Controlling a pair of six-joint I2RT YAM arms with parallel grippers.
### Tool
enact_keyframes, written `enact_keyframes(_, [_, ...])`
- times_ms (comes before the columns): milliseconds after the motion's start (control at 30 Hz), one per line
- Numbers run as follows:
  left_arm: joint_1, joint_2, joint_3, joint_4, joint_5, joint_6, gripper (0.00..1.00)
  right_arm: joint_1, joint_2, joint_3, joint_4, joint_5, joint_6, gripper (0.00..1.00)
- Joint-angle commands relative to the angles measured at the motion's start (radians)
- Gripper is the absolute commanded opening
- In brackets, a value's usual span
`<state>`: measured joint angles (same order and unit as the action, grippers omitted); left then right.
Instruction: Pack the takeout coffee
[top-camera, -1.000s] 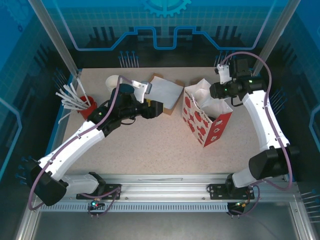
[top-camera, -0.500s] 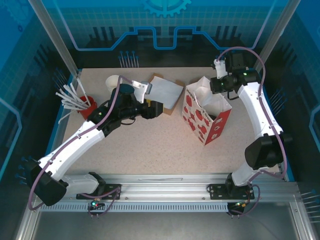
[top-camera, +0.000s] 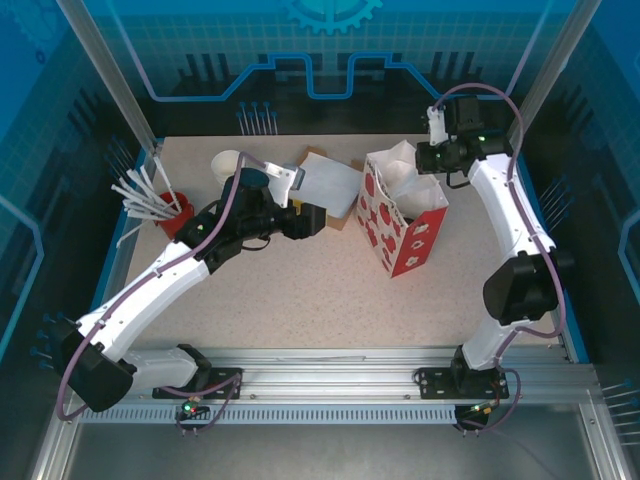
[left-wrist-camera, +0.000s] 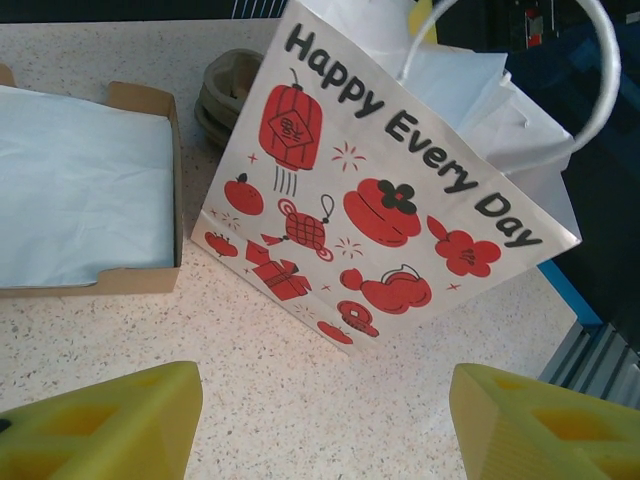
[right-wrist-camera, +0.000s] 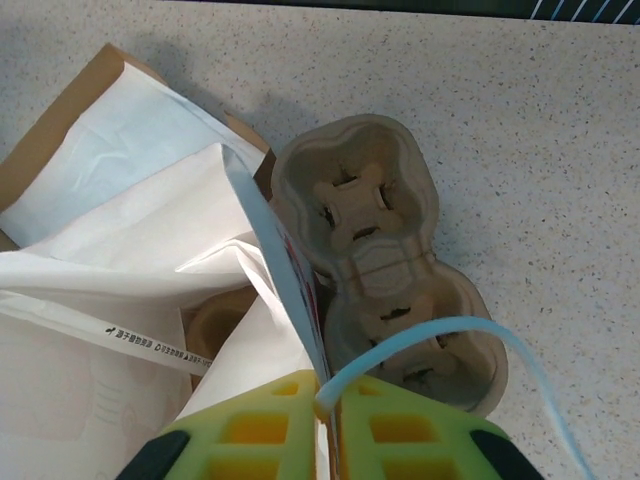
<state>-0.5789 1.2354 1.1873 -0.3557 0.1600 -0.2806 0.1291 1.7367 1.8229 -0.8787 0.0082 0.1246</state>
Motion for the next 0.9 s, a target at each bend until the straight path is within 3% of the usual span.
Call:
enact_keyframes(0, [-0.002, -0.017, -0.017, -0.015, -0.02, 0.029, 0.68, 0.024, 0.025, 0.066, 0.036, 0.022, 0.034, 0.19])
enact_keyframes(233, [0.006, -0.029, -0.042, -0.007, -0.067, 0.032, 0.69, 0.039, -0.025, 0.093, 0.011, 0.032, 0.018, 0.42])
enact_keyframes(500, [0.056, -0.094, -0.14, 0.081, -0.151, -0.002, 0.75, 0.038, -0.222, 0.035, -0.001, 0.031, -0.012, 0.57])
enact_keyframes(667, [0.117, -0.215, -0.319, 0.204, -0.336, -0.026, 0.86, 0.008, -0.45, -0.211, 0.075, 0.104, -0.025, 0.73])
enact_keyframes(867, [0.238, -0.346, -0.533, 0.344, -0.465, -0.05, 0.99, -0.056, -0.727, -0.593, 0.253, 0.254, -0.024, 0.91])
